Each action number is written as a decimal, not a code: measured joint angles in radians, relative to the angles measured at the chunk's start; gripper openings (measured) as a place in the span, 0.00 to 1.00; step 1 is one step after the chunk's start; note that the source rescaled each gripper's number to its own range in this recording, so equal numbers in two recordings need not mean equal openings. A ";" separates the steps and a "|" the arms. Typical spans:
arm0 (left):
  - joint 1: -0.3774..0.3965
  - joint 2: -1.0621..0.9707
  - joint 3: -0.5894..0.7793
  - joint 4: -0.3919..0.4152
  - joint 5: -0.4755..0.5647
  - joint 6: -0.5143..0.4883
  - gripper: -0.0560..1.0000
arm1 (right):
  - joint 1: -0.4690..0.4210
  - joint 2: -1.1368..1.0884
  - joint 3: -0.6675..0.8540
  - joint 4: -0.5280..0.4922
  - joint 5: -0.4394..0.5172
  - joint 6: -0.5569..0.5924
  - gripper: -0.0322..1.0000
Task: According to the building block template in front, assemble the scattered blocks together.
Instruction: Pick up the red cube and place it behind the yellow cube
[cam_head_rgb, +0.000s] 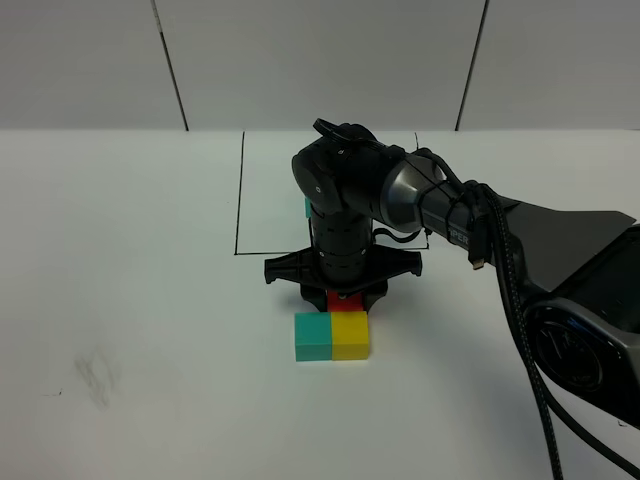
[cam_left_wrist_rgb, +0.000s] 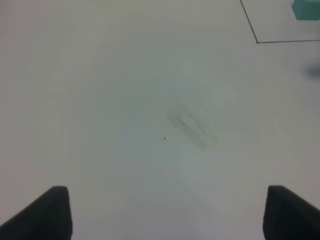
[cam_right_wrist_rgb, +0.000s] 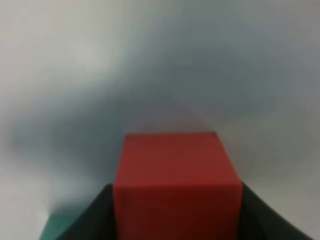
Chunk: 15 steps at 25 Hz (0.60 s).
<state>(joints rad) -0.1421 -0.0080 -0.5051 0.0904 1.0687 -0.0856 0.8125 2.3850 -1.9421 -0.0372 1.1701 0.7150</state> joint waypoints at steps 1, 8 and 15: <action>0.000 0.000 0.000 0.000 0.000 0.000 0.72 | 0.000 0.000 0.000 0.000 -0.001 -0.001 0.21; 0.000 0.000 0.000 0.000 0.000 0.000 0.72 | 0.000 0.000 0.000 -0.003 -0.004 -0.021 0.22; 0.000 0.000 0.000 0.000 0.000 0.000 0.72 | 0.000 0.000 -0.003 -0.011 -0.008 -0.026 0.22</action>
<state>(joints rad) -0.1421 -0.0080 -0.5051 0.0904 1.0687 -0.0856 0.8125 2.3850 -1.9452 -0.0486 1.1622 0.6887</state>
